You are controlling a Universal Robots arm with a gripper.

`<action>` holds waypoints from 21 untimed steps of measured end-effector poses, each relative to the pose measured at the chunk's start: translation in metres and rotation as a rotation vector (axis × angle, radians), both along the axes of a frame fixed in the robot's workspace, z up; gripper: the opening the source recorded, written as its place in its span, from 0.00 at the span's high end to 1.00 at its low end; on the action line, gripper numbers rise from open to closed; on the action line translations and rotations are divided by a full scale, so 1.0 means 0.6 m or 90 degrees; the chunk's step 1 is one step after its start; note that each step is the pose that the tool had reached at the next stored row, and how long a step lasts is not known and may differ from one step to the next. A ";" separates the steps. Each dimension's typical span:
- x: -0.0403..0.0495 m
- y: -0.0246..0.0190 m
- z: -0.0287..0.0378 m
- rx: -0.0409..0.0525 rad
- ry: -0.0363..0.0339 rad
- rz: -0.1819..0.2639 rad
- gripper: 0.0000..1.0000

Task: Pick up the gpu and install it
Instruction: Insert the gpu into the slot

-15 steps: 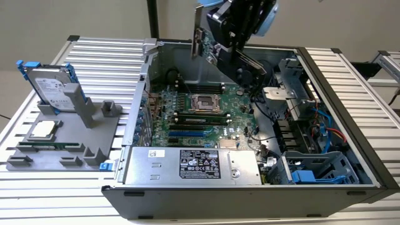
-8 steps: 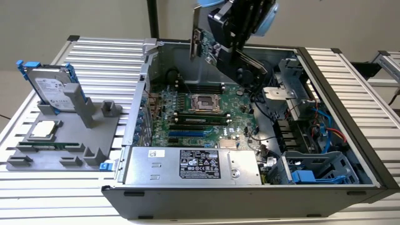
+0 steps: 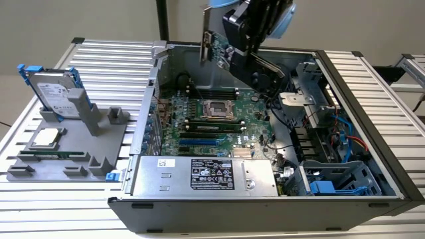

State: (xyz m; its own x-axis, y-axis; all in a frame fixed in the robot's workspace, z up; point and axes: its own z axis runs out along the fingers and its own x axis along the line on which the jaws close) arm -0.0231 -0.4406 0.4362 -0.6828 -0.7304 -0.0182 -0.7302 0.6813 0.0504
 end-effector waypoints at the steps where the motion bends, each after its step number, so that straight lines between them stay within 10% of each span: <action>1: 0.000 0.0000 0.000 0.0000 0.0000 0.004 1.00; 21: 0.000 0.0000 0.000 0.0000 0.0000 0.094 1.00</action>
